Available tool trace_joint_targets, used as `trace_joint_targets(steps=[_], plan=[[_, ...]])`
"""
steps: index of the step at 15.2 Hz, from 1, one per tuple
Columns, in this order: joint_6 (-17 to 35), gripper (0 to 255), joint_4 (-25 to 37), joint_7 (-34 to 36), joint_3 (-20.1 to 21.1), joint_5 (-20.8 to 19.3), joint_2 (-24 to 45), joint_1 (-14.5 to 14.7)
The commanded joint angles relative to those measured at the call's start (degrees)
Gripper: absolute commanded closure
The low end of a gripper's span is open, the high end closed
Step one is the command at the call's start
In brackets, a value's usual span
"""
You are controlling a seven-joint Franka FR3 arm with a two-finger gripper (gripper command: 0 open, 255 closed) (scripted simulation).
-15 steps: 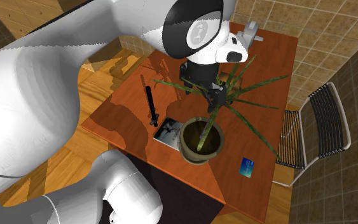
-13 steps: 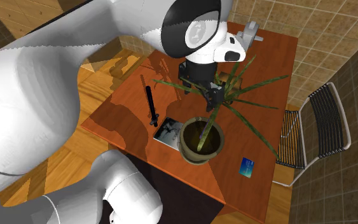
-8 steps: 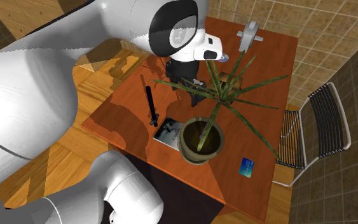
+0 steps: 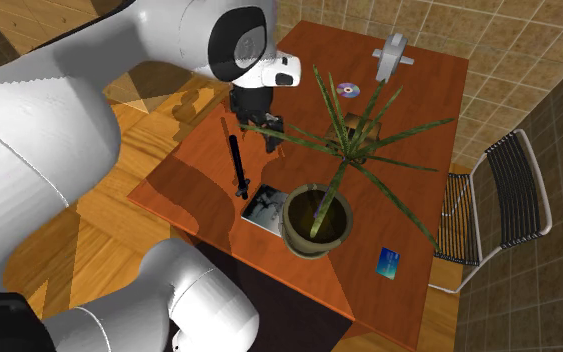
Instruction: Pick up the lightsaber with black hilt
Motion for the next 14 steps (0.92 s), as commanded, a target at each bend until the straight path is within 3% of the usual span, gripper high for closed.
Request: trace_joint_targets(steps=[1,6,14], plan=[[1.3,0,-0.01,2.08,2.32,1.7,1.31,0.95],[4.67,0,1.13,6.64,7.65,4.82,5.64,2.63],[10.54,0,-4.28,6.29,8.89,5.75,6.08,2.96]])
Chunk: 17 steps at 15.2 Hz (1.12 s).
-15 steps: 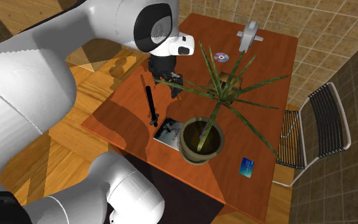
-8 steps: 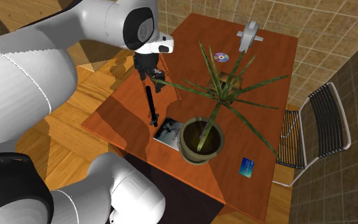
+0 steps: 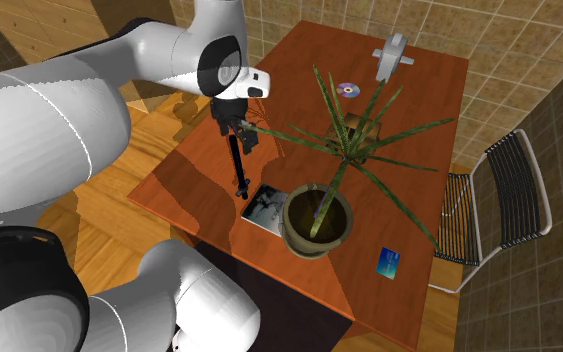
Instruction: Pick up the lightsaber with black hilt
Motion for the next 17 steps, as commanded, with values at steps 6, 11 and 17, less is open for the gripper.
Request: trace_joint_targets(steps=[6,11,17], plan=[[0.61,255,-0.46,-0.06,0.12,0.06,0.14,0.0],[0.7,255,-0.52,-0.04,0.15,0.08,0.16,0.01],[-3.97,255,3.72,0.23,-0.85,-0.66,-0.26,-0.25]])
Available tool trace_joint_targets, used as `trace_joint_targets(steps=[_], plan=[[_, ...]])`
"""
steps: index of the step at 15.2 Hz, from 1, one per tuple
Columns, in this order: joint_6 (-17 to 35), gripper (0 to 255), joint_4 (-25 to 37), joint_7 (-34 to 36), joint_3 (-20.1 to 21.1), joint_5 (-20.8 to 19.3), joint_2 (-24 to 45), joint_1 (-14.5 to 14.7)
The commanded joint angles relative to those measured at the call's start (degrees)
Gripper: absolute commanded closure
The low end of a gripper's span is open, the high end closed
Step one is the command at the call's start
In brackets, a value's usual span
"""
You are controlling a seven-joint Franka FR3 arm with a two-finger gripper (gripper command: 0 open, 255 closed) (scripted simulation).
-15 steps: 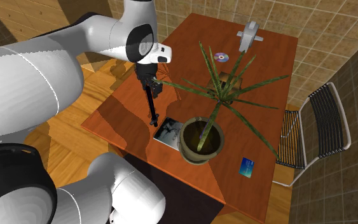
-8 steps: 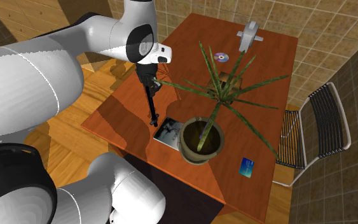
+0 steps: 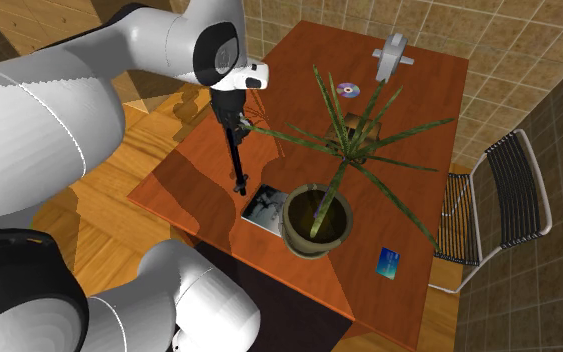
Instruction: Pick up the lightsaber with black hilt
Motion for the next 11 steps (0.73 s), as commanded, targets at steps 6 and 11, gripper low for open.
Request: trace_joint_targets(steps=[6,11], plan=[[-5.45,255,5.41,0.15,-1.25,-0.99,0.04,-0.45],[-7.78,255,7.97,0.34,-1.65,-1.35,0.28,-0.62]])
